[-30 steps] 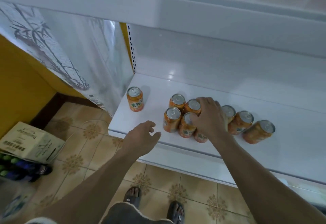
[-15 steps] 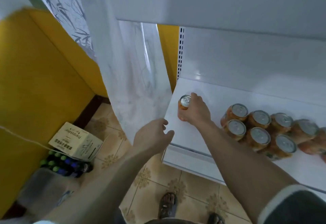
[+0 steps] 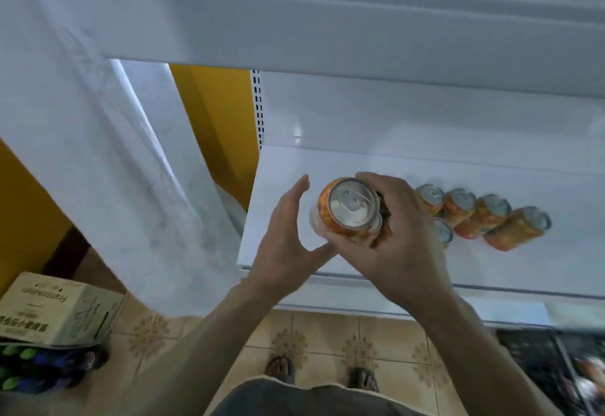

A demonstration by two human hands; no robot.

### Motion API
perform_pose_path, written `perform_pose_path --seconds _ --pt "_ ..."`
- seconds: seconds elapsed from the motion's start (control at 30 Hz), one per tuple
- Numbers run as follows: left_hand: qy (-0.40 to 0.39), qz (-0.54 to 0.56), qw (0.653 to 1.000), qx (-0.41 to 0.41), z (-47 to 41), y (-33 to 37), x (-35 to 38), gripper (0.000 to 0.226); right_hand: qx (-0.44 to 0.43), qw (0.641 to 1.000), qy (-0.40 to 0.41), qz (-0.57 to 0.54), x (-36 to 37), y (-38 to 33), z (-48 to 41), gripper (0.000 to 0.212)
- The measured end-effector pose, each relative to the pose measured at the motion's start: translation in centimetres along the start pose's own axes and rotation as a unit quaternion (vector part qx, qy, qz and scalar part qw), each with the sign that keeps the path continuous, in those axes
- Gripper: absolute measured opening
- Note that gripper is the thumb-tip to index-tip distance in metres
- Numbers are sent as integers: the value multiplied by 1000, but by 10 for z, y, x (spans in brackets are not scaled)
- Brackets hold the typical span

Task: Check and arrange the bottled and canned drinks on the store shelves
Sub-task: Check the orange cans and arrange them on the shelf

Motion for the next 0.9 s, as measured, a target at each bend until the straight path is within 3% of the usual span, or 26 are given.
perform_pose_path --seconds 0.13,0.27,0.33,0.4,0.47,0.53,0.6,0.63,0.73,0.9 --pt "1 99 988 121 7 48 23 74 -63 996 41 52 -57 -18 13 70" --pt "-15 118 981 156 8 80 42 67 -90 991 68 73 -92 -15 22 67" --pt "-31 106 980 165 8 87 47 71 -44 996 79 22 -104 -6 23 63" --pt "-51 105 980 160 9 89 49 75 104 977 95 -157 -111 16 20 62" --pt "-66 142 977 143 14 97 47 79 254 873 109 -401 -106 42 21 73" --pt "-71 163 974 143 17 108 48 77 362 723 89 -582 -90 58 23 70" --pt "-68 153 974 150 17 117 54 79 440 601 31 -667 -73 59 28 63" --pt "-60 149 975 151 17 121 58 80 461 557 2 -691 -66 59 31 63" --pt "-45 148 976 156 16 130 66 78 469 482 -47 -739 -55 61 36 62" --pt "-37 154 974 161 18 139 73 77 449 440 -73 -775 -56 66 37 54"
Point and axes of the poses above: each hand's wrist, its own z-axis away from the middle knuckle, its own x-axis out of the palm, y = z × x, the point moved 4 cm from there along -z, towards the middle knuckle, and after that the axes turned 2 degrees about -x, right-handed, at the moved point
